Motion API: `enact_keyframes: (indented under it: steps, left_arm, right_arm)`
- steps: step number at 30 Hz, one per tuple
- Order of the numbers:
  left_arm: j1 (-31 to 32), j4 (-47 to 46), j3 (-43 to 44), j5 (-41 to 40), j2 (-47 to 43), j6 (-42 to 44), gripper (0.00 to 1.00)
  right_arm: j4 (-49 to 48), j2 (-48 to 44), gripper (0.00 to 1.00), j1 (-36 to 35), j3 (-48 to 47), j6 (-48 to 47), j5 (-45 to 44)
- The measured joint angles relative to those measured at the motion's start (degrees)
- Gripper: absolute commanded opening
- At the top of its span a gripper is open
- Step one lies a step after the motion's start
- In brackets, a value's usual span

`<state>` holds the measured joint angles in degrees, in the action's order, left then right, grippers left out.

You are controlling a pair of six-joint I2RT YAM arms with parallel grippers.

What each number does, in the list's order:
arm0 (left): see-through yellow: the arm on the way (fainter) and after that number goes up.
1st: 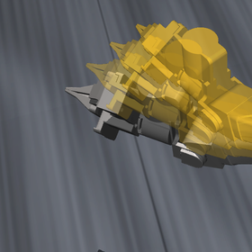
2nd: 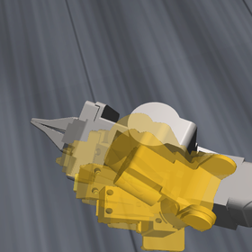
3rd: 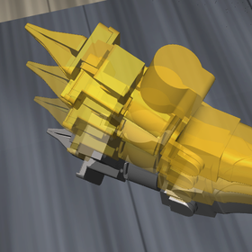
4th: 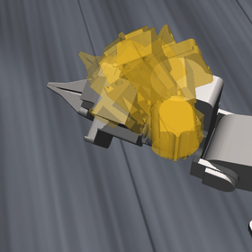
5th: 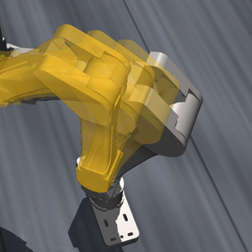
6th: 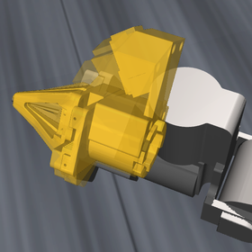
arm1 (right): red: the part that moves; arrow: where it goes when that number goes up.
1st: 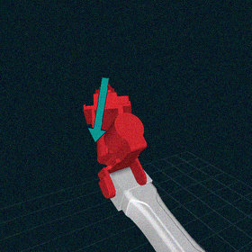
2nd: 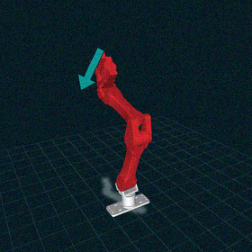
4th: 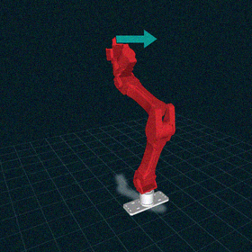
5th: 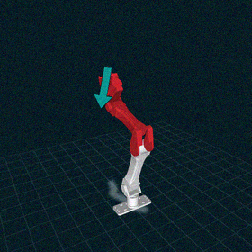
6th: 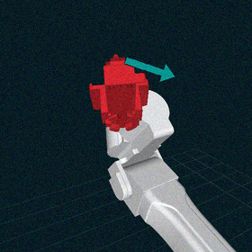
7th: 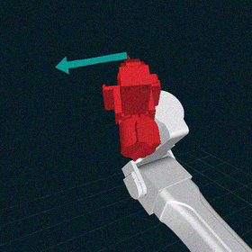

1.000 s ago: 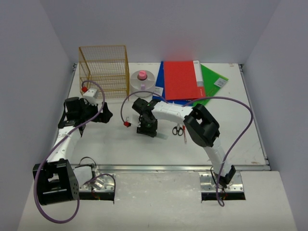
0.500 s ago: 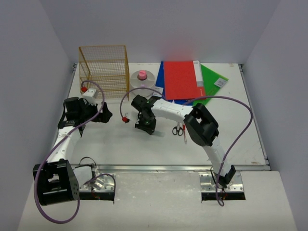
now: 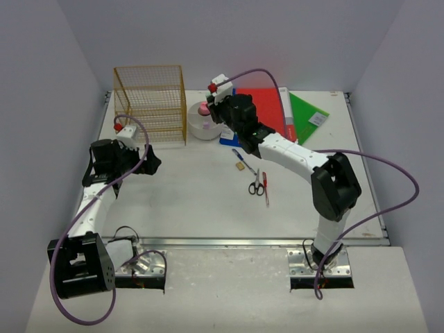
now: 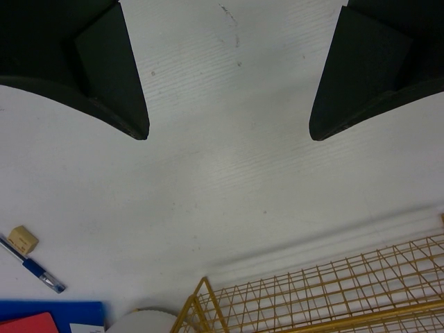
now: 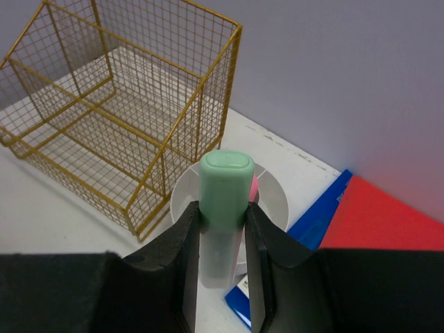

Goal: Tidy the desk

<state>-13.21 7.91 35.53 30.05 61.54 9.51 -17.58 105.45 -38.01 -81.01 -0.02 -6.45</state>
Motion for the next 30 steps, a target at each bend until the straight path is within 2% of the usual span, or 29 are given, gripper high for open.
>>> enact_keyframes:
  steps: [7, 12, 22, 27, 30]
  left_arm:
    - [0.0, 0.0, 0.0, -0.1, 0.0, -0.3, 1.00]
    - [-0.2, 0.0, 0.0, -0.2, 0.0, -0.3, 1.00]
    - [-0.7, 0.0, 0.0, -0.3, 1.0, -0.3, 1.00]
    - [-0.7, 0.0, 0.0, -0.4, 1.3, -0.3, 1.00]
    - [-0.8, 0.0, 0.0, -0.4, 1.4, -0.1, 1.00]
  right_arm:
    - [-14.3, 8.7, 0.00, -0.4, -1.0, 2.7, -9.3]
    - [-16.4, 13.1, 0.00, 0.5, -1.1, 5.2, -11.2]
    - [-21.9, 14.9, 0.00, 0.9, -1.3, 6.7, -11.2]
    - [-24.0, 18.0, 0.08, 1.0, -1.3, 7.0, -10.9]
    - [-24.1, 19.8, 0.27, 1.1, -1.3, 7.0, -10.7]
